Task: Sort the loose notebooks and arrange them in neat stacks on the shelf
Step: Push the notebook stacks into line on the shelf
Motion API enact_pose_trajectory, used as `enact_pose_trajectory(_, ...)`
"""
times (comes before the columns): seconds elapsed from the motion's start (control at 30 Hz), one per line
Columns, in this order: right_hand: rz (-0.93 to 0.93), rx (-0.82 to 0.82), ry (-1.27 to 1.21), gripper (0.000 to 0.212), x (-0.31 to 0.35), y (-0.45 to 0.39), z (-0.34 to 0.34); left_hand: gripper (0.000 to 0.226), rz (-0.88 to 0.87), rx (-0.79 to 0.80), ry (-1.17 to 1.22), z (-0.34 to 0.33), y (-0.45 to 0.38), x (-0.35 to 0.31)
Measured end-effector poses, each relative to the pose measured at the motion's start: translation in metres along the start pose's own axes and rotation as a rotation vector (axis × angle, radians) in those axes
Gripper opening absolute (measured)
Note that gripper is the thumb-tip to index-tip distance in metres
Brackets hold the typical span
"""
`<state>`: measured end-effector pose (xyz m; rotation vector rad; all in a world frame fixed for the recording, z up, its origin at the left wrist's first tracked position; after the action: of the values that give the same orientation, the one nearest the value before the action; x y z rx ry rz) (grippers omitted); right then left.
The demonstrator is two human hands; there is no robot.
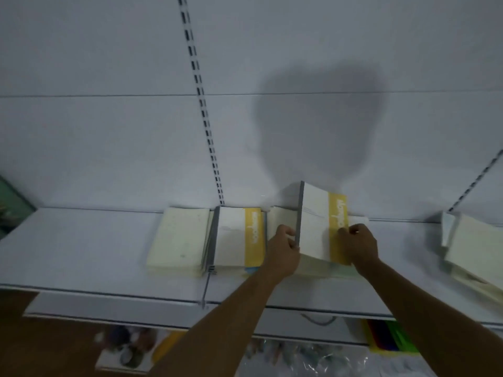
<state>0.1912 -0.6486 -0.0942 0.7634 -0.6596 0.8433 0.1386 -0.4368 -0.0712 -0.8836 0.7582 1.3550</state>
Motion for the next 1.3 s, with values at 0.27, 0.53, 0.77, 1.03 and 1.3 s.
enact_pose_trajectory(0.27, 0.16, 0.051, 0.05, 0.016, 0.06, 0.061, -0.093, 0.024, 0.049, -0.159, -0.047, 0.104, 0.032, 0.06)
enact_pose_trajectory(0.53, 0.266, 0.036, 0.439, 0.026, 0.077, 0.099, -0.157, 0.021, 0.153, -0.211, -0.142, 0.157, 0.049, 0.109)
enact_pose_trajectory(0.77, 0.375, -0.059, 0.754, 0.021, 0.078, 0.109, -0.168, 0.026, 0.184, -0.168, -0.223, 0.153, 0.051, 0.121)
enact_pose_trajectory(1.03, 0.427, 0.018, 0.648, 0.022, 0.083, 0.115, -0.158, 0.018, 0.177, -0.186, -0.467, 0.149, 0.058, 0.1)
enact_pose_trajectory(1.3, 0.355, -0.129, 0.386, 0.018, 0.065, 0.048, -0.017, 0.013, -0.017, -0.099, -0.414, 0.041, 0.009, -0.007)
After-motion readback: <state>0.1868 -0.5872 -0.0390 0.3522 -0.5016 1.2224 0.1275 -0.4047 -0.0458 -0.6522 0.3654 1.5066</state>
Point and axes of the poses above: each hand's wrist, its own y-axis away from the middle knuckle, its own z-axis out of the back of the hand, x = y × z, the point moved 7 cm from there along -y, towards the middle knuckle, and after that the axes turned 12 degrees about -z, right-handed, at the moved point
